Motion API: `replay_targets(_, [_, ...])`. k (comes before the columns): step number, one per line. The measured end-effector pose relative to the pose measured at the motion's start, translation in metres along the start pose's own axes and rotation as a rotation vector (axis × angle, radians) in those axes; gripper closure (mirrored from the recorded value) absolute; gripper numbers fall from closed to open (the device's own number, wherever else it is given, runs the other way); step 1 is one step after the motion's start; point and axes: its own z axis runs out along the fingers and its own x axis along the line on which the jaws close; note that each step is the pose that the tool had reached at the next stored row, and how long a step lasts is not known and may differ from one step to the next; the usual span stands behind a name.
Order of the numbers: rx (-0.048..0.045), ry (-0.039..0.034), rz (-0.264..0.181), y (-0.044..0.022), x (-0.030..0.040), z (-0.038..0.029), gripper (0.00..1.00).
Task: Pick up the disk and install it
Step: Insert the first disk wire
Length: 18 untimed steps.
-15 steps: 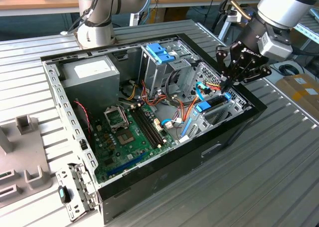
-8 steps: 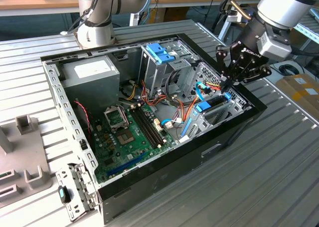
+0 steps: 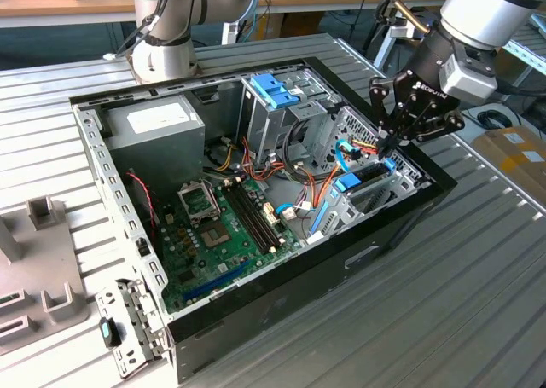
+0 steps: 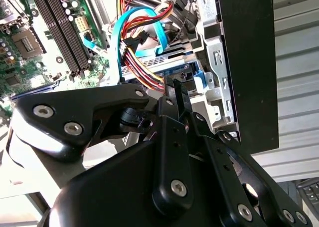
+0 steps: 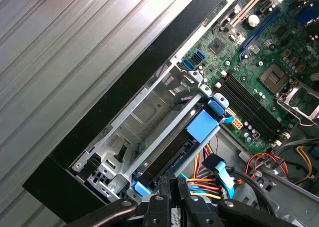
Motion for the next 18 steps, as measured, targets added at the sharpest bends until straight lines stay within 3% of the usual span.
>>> replay_targets(18, [0.0025, -0.0001, 0.039, 0.0, 0.0, 0.0002, 0.83])
